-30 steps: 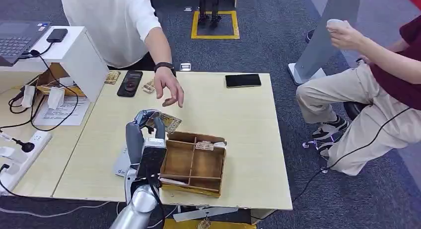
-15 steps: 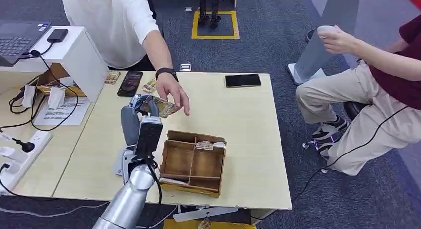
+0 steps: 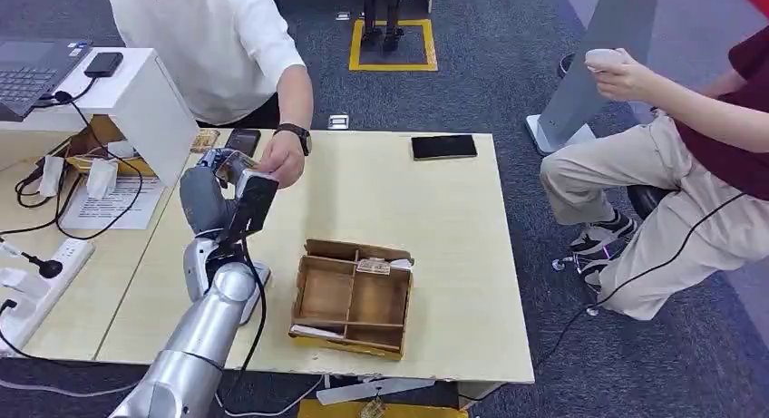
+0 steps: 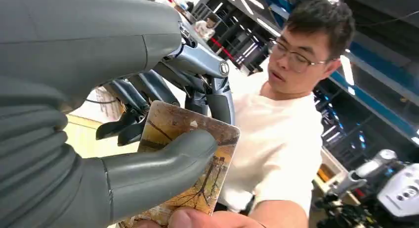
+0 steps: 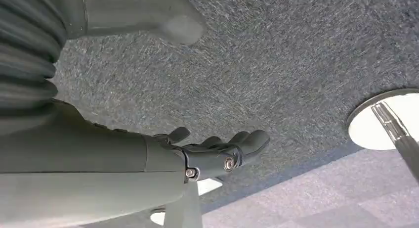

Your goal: Pass the card to the sensor for recognition and then transmit it.

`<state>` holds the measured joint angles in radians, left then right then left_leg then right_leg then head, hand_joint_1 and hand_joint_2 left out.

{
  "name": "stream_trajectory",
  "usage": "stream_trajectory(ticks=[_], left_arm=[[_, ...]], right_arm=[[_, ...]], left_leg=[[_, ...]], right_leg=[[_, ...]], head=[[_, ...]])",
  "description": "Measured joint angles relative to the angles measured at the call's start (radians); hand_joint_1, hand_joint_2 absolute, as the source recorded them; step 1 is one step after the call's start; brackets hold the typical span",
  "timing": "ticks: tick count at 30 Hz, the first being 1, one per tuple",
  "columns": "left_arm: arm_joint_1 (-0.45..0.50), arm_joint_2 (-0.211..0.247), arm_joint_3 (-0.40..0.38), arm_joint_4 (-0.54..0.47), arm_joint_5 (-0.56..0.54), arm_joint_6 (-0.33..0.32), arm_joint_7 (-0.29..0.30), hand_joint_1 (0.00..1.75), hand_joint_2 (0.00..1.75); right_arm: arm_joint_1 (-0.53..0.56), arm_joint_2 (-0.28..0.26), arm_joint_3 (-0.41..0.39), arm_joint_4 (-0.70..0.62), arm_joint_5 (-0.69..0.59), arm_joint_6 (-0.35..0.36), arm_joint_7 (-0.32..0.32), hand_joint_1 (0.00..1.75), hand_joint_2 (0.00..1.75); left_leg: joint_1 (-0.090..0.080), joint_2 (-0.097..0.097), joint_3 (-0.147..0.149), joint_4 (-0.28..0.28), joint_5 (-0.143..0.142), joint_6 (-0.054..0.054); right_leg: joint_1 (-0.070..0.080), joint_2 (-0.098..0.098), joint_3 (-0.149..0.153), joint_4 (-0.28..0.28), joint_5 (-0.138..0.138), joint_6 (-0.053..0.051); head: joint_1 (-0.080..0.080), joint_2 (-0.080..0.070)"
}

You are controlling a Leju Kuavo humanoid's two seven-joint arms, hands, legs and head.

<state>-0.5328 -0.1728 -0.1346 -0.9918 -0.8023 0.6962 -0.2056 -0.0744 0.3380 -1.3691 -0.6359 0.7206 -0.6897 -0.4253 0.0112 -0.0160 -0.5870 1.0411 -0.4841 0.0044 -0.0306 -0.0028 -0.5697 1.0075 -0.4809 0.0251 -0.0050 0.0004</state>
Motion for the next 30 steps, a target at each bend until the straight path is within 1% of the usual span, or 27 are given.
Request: stream_trajectory(ticks=[1, 2, 3, 4, 7, 8, 11, 17, 20, 24, 26, 30], left_arm=[[0.000, 0.000, 0.009, 0.004, -0.005, 0.000, 0.000, 0.33, 1.75], [-0.001, 0.000, 0.018, 0.008, -0.008, 0.000, 0.000, 0.00, 1.75], [-0.001, 0.000, 0.028, 0.010, -0.011, 0.000, -0.004, 0.00, 1.75], [-0.001, -0.002, 0.040, 0.011, -0.012, 0.000, -0.021, 0.00, 1.75], [0.000, -0.023, 0.104, 0.009, -0.012, 0.001, -0.107, 0.00, 1.75], [0.000, -0.030, 0.128, 0.008, -0.016, 0.001, -0.124, 0.00, 1.75], [0.002, -0.047, 0.180, 0.000, -0.023, 0.001, -0.150, 0.00, 1.75], [0.003, -0.067, 0.243, -0.007, -0.029, 0.002, -0.174, 0.00, 1.75], [0.003, -0.072, 0.270, -0.008, -0.033, 0.002, -0.185, 0.00, 1.75], [0.002, -0.072, 0.327, -0.013, -0.034, 0.002, -0.208, 0.00, 1.75], [0.002, -0.069, 0.352, -0.013, -0.028, 0.002, -0.216, 0.00, 1.75], [0.002, -0.066, 0.378, -0.013, -0.027, 0.002, -0.220, 0.00, 1.75]], right_arm=[[0.000, 0.000, 0.004, 0.000, -0.003, 0.000, 0.001, 0.00, 1.75], [0.000, 0.000, 0.007, -0.001, -0.005, 0.000, 0.003, 0.00, 1.75], [-0.001, 0.000, 0.008, -0.002, -0.006, 0.000, 0.004, 0.00, 1.75], [-0.001, 0.000, 0.009, -0.002, -0.009, 0.000, 0.002, 0.00, 1.75], [-0.001, 0.000, 0.013, -0.002, -0.034, 0.000, -0.006, 0.00, 1.75], [-0.001, 0.000, 0.015, -0.003, -0.043, 0.000, -0.006, 0.00, 1.75], [-0.002, 0.000, 0.023, -0.005, -0.062, 0.000, -0.006, 0.00, 1.75], [-0.004, -0.003, 0.035, -0.005, -0.091, 0.000, -0.009, 0.00, 1.75], [-0.006, -0.008, 0.038, 0.000, -0.123, 0.000, -0.026, 0.00, 1.75], [-0.021, -0.034, 0.050, 0.058, -0.186, 0.002, -0.059, 0.00, 1.75], [-0.031, -0.048, 0.056, 0.088, -0.196, 0.001, -0.066, 0.00, 1.75], [-0.043, -0.069, 0.060, 0.121, -0.200, 0.001, -0.071, 0.00, 1.75]], left_leg=[[0.000, 0.000, 0.000, 0.000, 0.000, 0.000], [0.000, 0.000, 0.000, 0.000, 0.000, 0.000], [0.000, 0.000, 0.000, 0.000, 0.000, 0.000], [0.000, 0.000, 0.000, 0.000, 0.000, 0.000], [0.000, 0.000, 0.000, 0.000, 0.000, 0.000], [0.000, 0.000, 0.000, 0.000, 0.000, 0.000], [0.000, 0.000, 0.000, 0.000, 0.000, 0.000], [0.000, 0.000, 0.000, 0.000, 0.000, 0.000], [0.000, 0.000, 0.000, 0.000, 0.000, 0.000], [0.000, 0.000, 0.000, 0.000, 0.000, 0.000], [0.000, 0.000, 0.000, 0.000, 0.000, 0.000], [0.000, 0.000, 0.000, 0.000, 0.000, 0.000]], right_leg=[[0.000, 0.000, 0.000, 0.000, 0.000, 0.000], [0.000, 0.000, 0.000, 0.000, 0.000, 0.000], [0.000, 0.000, 0.000, 0.000, 0.000, 0.000], [0.000, 0.000, 0.000, 0.000, 0.000, 0.000], [0.000, 0.000, 0.000, 0.000, 0.000, 0.000], [0.000, 0.000, 0.000, 0.000, 0.000, 0.000], [0.000, 0.000, 0.000, 0.000, 0.000, 0.000], [0.000, 0.000, 0.000, 0.000, 0.000, 0.000], [0.000, 0.000, 0.000, 0.000, 0.000, 0.000], [0.000, 0.000, 0.000, 0.000, 0.000, 0.000], [0.000, 0.000, 0.000, 0.000, 0.000, 0.000], [0.000, -0.001, 0.000, 0.000, 0.000, 0.000]], head=[[0.000, 0.000], [0.000, 0.000], [0.000, 0.000], [0.000, 0.000], [0.000, 0.000], [0.000, 0.000], [0.000, 0.000], [0.000, 0.000], [0.000, 0.000], [0.000, 0.000], [0.000, 0.000], [0.000, 0.000]])
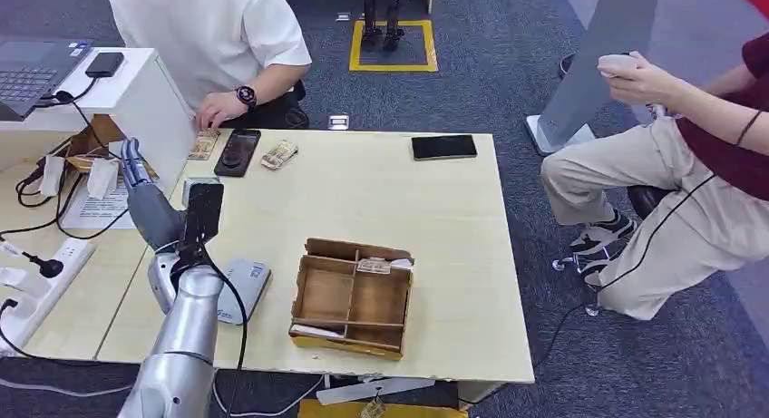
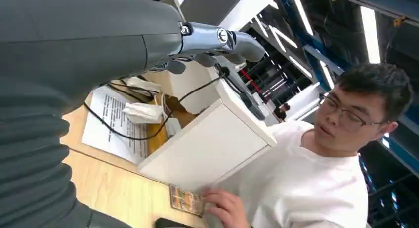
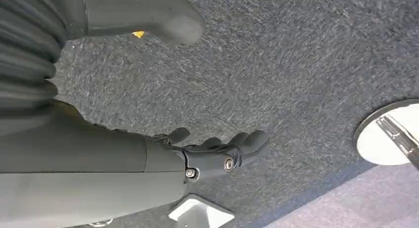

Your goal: Pass the card to the sensor for recognition and then transmit it.

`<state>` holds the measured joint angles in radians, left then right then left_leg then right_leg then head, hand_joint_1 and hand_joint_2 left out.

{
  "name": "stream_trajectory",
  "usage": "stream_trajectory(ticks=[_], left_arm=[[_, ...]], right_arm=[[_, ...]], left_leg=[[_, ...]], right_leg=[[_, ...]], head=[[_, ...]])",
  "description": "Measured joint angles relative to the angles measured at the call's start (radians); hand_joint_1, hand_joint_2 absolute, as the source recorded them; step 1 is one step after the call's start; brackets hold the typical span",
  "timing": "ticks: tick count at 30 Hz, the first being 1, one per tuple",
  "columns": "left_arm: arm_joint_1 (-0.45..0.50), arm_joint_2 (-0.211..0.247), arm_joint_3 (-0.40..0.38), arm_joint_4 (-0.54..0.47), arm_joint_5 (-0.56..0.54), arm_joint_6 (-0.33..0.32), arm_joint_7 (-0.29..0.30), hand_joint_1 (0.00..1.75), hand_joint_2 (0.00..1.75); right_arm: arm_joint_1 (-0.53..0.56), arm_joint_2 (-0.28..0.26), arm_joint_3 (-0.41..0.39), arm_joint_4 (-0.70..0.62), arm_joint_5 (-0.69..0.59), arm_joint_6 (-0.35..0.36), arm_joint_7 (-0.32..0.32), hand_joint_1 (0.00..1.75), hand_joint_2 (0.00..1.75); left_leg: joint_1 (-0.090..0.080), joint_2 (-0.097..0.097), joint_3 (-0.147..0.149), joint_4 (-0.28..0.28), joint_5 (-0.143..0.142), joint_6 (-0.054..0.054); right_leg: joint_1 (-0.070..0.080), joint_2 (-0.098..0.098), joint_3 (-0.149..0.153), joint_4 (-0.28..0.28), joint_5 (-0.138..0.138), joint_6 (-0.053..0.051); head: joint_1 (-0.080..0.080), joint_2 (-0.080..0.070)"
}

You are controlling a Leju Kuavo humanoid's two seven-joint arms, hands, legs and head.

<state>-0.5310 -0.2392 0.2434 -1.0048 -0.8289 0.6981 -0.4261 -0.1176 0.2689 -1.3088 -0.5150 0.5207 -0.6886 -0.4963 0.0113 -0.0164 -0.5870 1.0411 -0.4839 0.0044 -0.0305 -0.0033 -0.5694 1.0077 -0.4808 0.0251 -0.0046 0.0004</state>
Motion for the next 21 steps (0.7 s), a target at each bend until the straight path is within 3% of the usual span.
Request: stream_trajectory(ticks=[1, 2, 5, 6, 13, 21], left_arm=[[0.000, 0.000, 0.005, 0.000, 0.000, 0.000, 0.000, 0.00, 1.75], [0.000, 0.001, 0.009, 0.000, 0.000, 0.000, 0.000, 0.00, 0.00], [-0.002, 0.002, 0.026, 0.000, -0.011, 0.000, 0.000, 0.00, 0.00], [-0.005, 0.005, 0.039, 0.000, -0.013, 0.000, 0.000, 0.00, 1.75], [-0.065, 0.031, 0.088, 0.049, 0.000, 0.000, -0.011, 0.00, 1.75], [-0.112, 0.032, 0.112, 0.100, 0.010, 0.000, -0.018, 0.00, 1.75]], right_arm=[[-0.001, -0.002, 0.000, 0.006, 0.000, 0.000, -0.001, 0.00, 1.75], [-0.002, -0.005, 0.000, 0.012, 0.000, 0.000, -0.001, 0.00, 1.75], [-0.012, -0.013, 0.001, 0.035, -0.016, 0.003, 0.002, 0.00, 1.75], [-0.025, -0.018, 0.002, 0.048, -0.024, 0.001, 0.006, 0.00, 1.75], [-0.122, -0.041, 0.022, 0.104, -0.051, -0.001, 0.037, 0.00, 1.75], [-0.150, -0.054, 0.036, 0.135, -0.082, 0.000, 0.053, 0.00, 1.75]], left_leg=[[0.000, 0.000, 0.000, 0.000, 0.000, 0.000], [0.000, 0.000, 0.000, 0.000, 0.000, 0.000], [0.000, 0.000, 0.000, 0.000, 0.000, 0.000], [0.000, 0.001, 0.000, 0.000, 0.000, 0.000], [0.000, 0.000, 0.000, 0.000, 0.002, -0.001], [0.000, 0.001, 0.000, 0.000, 0.002, -0.002]], right_leg=[[0.000, 0.000, 0.000, 0.000, 0.000, 0.000], [0.000, 0.000, 0.000, 0.000, 0.000, 0.000], [0.000, 0.000, 0.000, 0.000, 0.000, 0.000], [0.000, 0.001, 0.000, 0.000, 0.000, 0.000], [0.000, 0.001, -0.001, 0.000, 0.002, 0.000], [0.000, 0.001, -0.001, 0.001, 0.002, 0.000]], head=[[0.000, 0.000], [0.000, 0.000], [0.000, 0.000], [0.000, 0.000], [0.000, 0.000], [0.000, 0.000]])
